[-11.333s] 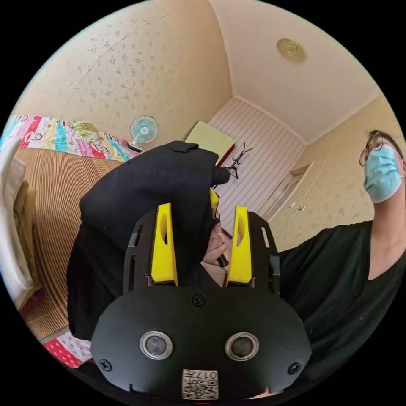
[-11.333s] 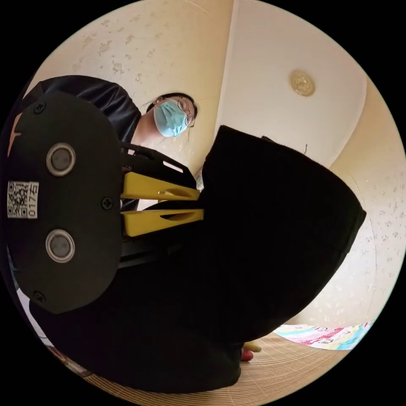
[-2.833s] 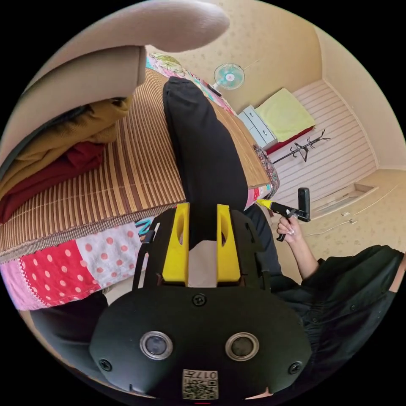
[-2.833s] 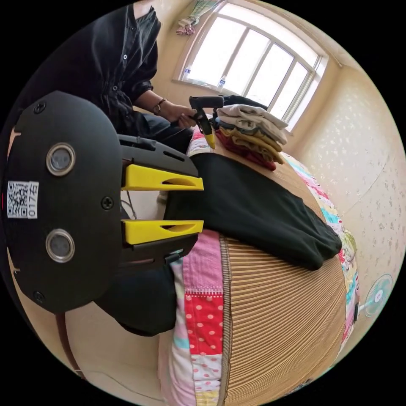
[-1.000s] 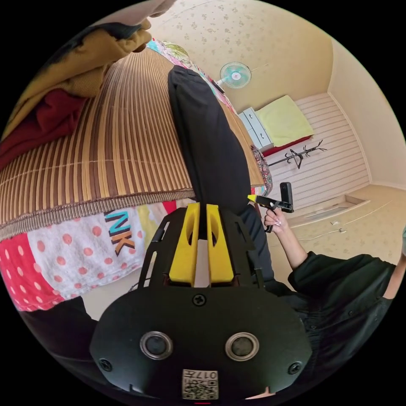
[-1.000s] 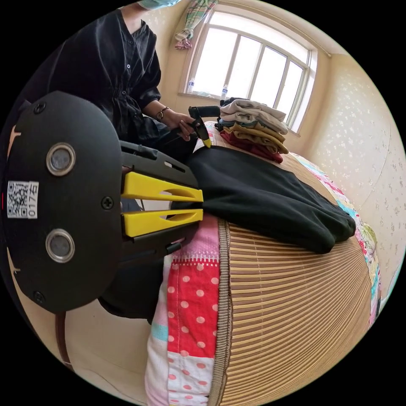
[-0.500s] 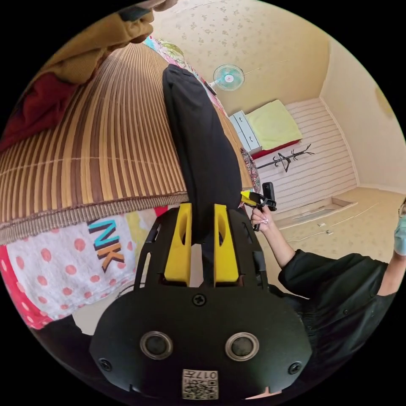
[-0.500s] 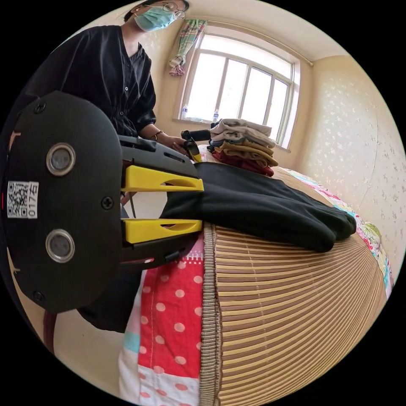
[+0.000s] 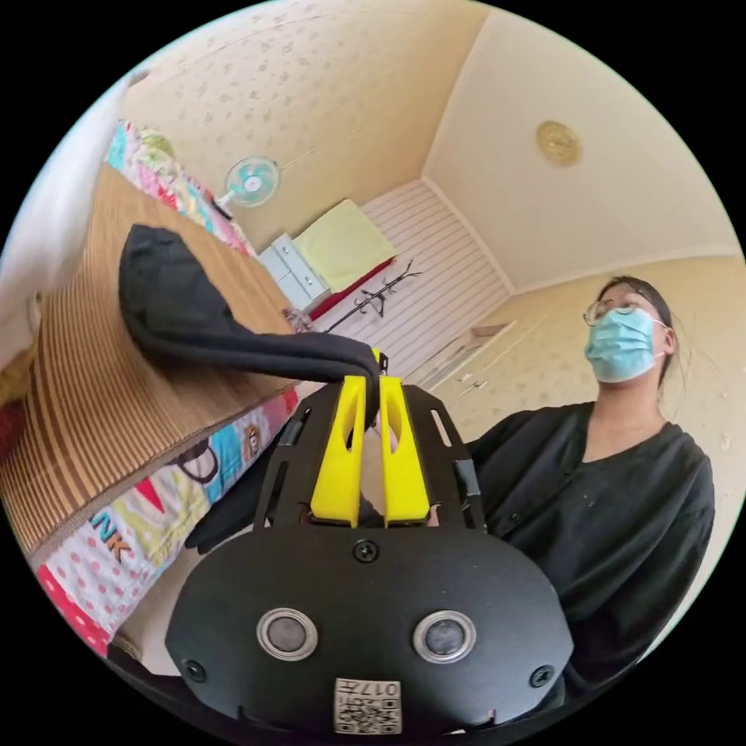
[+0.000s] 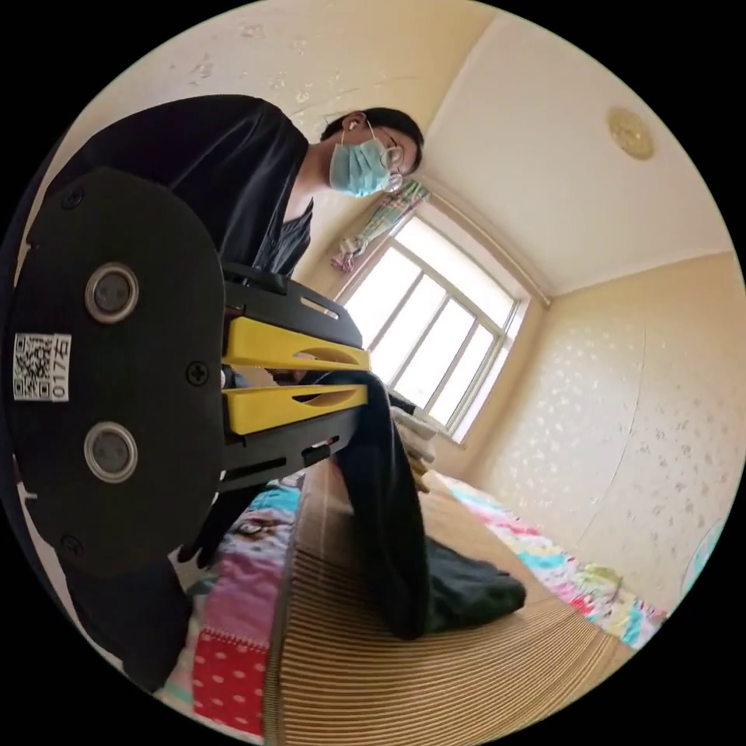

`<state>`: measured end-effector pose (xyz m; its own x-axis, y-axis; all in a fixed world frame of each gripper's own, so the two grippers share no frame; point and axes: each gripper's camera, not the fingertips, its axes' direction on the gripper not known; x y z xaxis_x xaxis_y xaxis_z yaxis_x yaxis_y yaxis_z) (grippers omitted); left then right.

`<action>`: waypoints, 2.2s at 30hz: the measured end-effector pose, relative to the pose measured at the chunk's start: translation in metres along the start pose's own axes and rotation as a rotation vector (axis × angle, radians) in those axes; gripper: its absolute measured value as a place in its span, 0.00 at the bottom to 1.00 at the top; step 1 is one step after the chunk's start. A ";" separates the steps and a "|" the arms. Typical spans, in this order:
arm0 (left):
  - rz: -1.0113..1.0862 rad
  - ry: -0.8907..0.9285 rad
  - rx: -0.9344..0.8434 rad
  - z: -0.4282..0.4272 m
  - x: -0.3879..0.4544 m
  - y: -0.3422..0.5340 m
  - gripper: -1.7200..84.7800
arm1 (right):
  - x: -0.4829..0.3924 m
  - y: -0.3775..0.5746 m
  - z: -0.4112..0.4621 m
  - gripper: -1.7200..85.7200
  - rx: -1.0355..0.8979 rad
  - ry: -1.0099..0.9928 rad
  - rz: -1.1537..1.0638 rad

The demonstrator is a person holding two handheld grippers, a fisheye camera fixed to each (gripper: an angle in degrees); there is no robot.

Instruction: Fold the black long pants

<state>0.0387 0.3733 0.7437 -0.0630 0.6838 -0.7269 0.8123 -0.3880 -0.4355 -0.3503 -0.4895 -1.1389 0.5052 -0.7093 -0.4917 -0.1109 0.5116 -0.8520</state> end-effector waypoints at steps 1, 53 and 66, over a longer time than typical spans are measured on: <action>0.036 0.020 0.015 -0.004 0.015 -0.007 0.06 | -0.028 -0.010 -0.005 0.05 0.025 -0.040 -0.070; -0.263 -0.600 -0.120 0.035 -0.109 -0.005 0.21 | 0.095 0.105 0.112 0.23 -0.074 0.844 0.164; -0.593 -0.538 -0.021 0.042 -0.220 -0.086 0.12 | 0.217 0.041 0.228 0.19 -0.177 1.028 0.300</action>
<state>-0.0420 0.2300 0.9186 -0.7548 0.3782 -0.5360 0.5660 -0.0376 -0.8236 -0.0506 -0.5117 -1.2399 -0.5126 -0.6760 -0.5294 -0.2739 0.7130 -0.6454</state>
